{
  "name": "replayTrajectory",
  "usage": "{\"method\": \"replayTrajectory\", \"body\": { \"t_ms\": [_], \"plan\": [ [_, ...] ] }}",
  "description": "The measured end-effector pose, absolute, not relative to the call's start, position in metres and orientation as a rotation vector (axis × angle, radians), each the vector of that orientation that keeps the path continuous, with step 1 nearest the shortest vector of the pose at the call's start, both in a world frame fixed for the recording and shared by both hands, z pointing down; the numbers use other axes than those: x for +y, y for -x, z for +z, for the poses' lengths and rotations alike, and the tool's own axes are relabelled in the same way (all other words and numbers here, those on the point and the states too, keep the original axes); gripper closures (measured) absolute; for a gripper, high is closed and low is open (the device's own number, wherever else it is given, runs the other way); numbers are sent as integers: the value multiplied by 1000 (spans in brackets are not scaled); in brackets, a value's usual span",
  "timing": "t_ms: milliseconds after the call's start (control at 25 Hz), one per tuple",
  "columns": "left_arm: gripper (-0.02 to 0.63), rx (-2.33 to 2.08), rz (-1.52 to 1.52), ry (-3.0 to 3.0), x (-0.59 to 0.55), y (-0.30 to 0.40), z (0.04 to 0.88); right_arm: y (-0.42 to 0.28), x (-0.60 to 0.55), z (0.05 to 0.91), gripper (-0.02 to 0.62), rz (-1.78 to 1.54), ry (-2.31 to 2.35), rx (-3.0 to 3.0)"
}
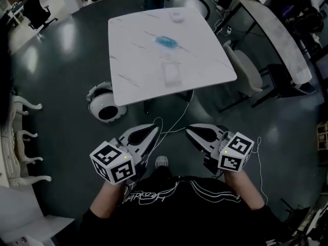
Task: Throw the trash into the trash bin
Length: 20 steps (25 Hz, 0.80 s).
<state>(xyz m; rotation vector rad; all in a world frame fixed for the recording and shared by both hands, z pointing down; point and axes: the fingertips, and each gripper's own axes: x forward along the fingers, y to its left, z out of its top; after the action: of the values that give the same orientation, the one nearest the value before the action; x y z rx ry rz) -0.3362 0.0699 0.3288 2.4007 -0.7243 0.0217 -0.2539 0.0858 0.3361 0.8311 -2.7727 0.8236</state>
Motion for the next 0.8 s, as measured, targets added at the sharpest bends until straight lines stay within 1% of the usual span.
{"method": "replayTrajectory", "body": {
  "t_ms": [360, 800],
  "plan": [
    [600, -640, 76, -2415, 17, 327, 343, 248, 41, 352, 563, 779, -904, -2707],
    [600, -683, 131, -2347, -34, 317, 359, 243, -22, 368, 563, 751, -792, -2695]
  ]
}}
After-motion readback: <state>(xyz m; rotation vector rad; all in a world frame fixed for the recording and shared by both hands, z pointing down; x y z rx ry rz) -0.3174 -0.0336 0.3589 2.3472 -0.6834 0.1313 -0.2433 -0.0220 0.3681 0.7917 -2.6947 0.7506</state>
